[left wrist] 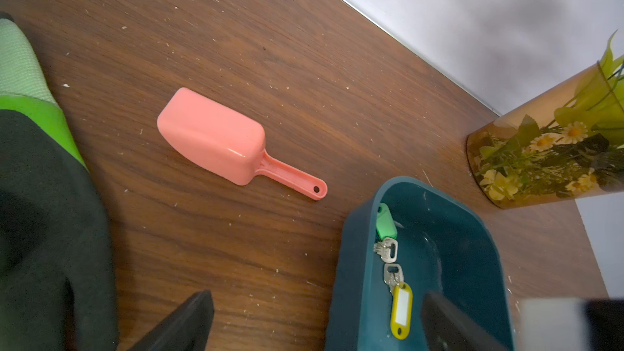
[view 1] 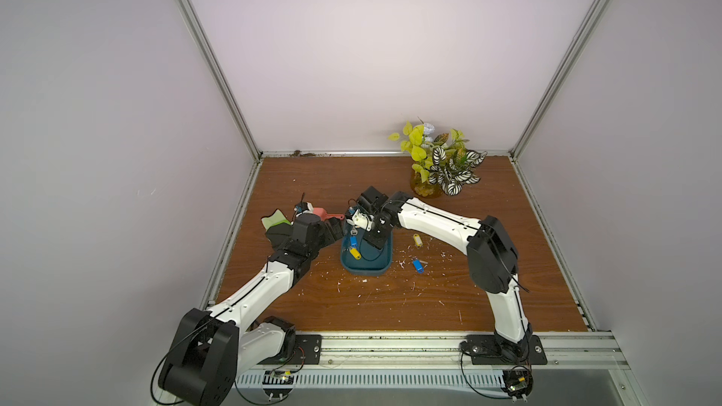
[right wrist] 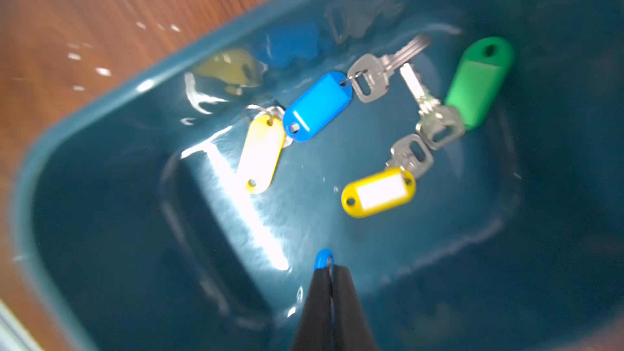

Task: Take the keys out of the storage box
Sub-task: Pick up the key from the storage box, then place the key at the center of the board.

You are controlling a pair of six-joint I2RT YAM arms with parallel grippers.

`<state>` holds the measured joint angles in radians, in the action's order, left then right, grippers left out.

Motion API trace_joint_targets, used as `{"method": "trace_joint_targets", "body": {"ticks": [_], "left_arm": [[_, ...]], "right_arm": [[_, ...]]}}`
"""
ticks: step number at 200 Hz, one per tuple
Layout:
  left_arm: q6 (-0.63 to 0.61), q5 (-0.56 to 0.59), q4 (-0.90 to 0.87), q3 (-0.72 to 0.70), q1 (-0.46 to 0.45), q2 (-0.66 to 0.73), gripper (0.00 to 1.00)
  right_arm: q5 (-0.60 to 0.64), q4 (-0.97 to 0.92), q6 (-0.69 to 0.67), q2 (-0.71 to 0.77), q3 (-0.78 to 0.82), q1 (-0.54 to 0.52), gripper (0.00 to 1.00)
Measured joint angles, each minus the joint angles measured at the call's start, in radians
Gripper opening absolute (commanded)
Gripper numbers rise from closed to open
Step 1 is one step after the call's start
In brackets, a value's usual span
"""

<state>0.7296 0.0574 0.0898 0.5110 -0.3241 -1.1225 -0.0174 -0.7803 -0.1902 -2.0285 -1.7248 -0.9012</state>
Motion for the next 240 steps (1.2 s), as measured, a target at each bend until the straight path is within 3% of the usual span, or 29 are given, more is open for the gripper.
{"method": "trace_joint_targets", "body": {"ticks": [58,114,159,240], "left_arm": [[0.000,0.008,-0.001,0.000,0.000,0.012,1.00],[-0.004,0.028,0.005,0.000,0.001,0.022,1.00],[-0.005,0.042,0.011,0.000,0.002,0.013,1.00],[-0.004,0.052,0.018,0.000,0.003,0.013,1.00]], "right_arm": [[-0.003,0.051,0.066,0.341,0.214,0.000,0.00],[0.013,0.047,0.211,0.617,0.533,0.003,0.00],[-0.018,0.056,0.320,0.672,0.745,0.006,0.00],[-0.072,0.136,0.433,0.651,0.906,0.006,0.00]]}}
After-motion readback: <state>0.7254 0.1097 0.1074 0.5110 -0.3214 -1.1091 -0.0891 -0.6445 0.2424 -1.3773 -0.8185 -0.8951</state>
